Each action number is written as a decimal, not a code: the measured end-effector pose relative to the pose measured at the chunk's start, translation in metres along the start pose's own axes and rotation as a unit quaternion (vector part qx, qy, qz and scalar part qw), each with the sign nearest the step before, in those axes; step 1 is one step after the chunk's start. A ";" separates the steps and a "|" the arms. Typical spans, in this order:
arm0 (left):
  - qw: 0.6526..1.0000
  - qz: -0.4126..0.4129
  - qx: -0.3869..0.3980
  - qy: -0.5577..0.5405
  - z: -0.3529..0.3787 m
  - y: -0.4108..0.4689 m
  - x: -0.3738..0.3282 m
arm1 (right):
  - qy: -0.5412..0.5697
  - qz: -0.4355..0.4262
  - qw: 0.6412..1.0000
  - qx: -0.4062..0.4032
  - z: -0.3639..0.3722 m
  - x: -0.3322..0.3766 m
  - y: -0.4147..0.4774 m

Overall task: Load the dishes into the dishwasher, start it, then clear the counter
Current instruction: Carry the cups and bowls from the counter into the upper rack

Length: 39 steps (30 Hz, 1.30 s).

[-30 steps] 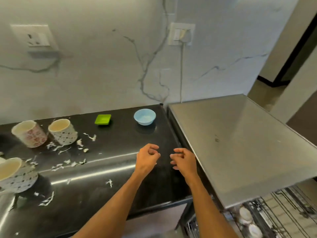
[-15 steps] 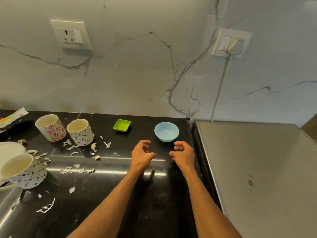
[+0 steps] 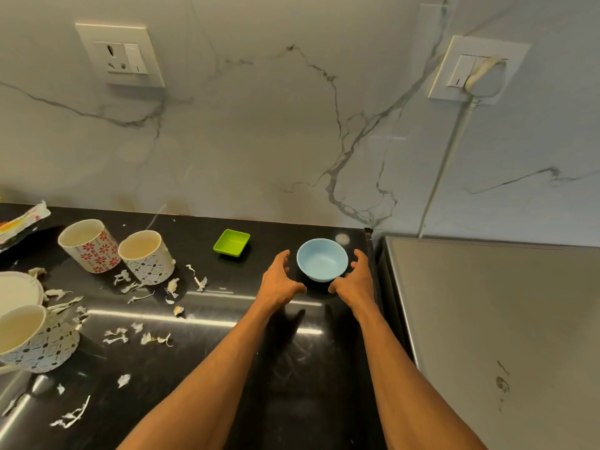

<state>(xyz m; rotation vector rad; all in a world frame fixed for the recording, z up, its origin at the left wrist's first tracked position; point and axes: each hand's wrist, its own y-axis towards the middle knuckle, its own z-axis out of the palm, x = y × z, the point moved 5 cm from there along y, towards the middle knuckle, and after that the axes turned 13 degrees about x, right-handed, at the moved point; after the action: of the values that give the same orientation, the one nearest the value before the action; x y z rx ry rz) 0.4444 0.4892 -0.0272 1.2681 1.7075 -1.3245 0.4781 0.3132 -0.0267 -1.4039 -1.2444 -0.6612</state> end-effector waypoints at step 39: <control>0.986 0.140 0.091 -0.018 0.029 -0.066 0.013 | -0.042 -0.086 0.994 0.043 0.009 -0.024 -0.092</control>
<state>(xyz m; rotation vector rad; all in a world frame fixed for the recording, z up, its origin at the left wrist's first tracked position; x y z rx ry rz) 0.3760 0.4632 -0.0243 1.5150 1.3474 -1.3465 0.3840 0.3011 -0.0179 -1.2746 -1.4556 -0.6636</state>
